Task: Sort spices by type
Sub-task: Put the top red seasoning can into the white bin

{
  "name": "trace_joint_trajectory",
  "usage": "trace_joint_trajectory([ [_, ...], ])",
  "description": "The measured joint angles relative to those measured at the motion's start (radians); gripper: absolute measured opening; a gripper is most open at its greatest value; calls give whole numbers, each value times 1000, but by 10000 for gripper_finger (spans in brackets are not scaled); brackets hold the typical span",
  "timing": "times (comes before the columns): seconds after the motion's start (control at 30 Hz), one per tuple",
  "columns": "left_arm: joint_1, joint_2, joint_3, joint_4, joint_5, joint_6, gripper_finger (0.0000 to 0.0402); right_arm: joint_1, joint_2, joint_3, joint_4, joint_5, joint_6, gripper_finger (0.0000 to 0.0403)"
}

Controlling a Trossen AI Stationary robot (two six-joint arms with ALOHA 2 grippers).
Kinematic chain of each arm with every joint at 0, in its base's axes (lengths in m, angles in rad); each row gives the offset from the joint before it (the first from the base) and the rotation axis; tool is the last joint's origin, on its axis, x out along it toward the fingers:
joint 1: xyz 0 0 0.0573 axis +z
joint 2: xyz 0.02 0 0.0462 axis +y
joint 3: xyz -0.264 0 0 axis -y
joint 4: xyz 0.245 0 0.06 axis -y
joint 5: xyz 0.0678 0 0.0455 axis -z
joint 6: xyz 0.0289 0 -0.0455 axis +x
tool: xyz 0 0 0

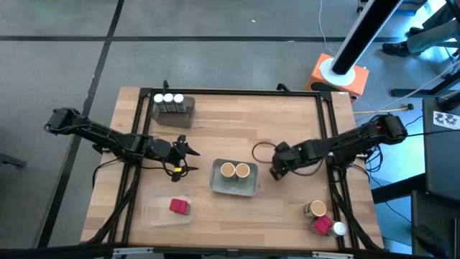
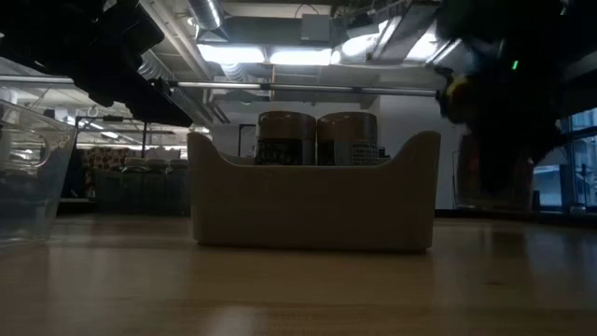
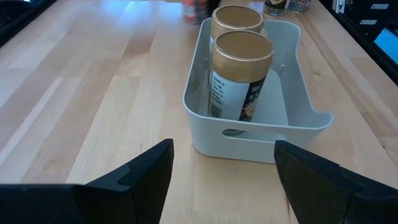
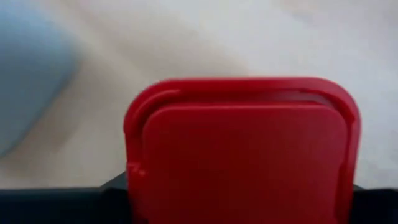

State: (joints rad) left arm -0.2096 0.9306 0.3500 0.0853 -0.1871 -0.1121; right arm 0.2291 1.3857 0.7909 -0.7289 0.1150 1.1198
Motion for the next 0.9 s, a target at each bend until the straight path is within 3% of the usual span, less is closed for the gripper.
trace_joint_trajectory([
  [0.27, 0, 0, 0, 1, 0, 8, 263, 196, 0, 137, 190, -40, -10, 185],
  [0.47, 0, 0, 0, 6, 0, 10, 263, 306, 0, 191, 400, 102, -127, 185],
  [0.6, 0, 0, 0, 5, -3, 11, 263, 321, 26, 193, 541, 171, -234, 185],
  [0.9, 0, 0, 0, 5, -4, 8, 263, 320, 180, 201, 841, 163, -419, 185],
])
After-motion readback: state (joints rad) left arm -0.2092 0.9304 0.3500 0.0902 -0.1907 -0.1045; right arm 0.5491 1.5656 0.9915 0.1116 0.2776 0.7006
